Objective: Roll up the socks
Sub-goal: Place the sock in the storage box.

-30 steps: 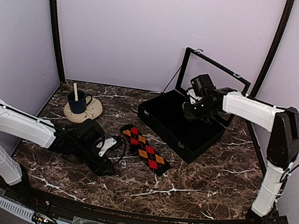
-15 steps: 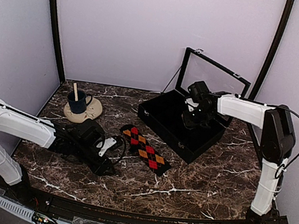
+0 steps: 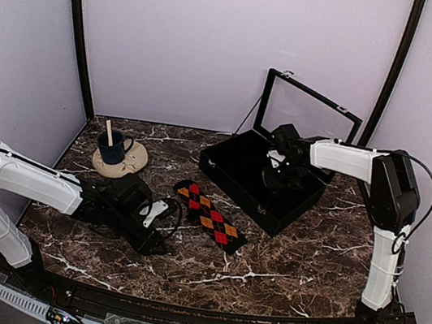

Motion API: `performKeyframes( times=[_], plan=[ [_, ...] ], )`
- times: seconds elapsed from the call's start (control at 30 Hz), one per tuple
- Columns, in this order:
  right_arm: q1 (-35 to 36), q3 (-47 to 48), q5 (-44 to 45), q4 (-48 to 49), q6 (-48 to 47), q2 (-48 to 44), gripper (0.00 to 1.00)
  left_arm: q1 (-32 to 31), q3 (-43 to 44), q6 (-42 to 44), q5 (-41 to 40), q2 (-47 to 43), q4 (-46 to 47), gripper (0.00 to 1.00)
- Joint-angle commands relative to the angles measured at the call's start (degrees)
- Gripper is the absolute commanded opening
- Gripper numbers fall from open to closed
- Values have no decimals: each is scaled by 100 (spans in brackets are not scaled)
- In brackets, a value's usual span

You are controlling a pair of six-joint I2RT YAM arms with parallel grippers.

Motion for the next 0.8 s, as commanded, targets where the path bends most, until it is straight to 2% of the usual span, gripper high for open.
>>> performKeyframes(
  times=[0.0,0.63,0.67,0.77],
  plan=[
    [-126,271,-114,-268,-6,317,0,30,-12,-82,68,45,91,37],
    [-270,1714,70,-1440,-6,1376,0,30,132,-191,86,170,31,37],
    [-271,1722,65,-1441,-6,1375,3,30,133,-201,78,163,25,37],
    [-279,1651,39,-1343,20,1250,22,30,141,-228,60,122,-7,37]
  ],
)
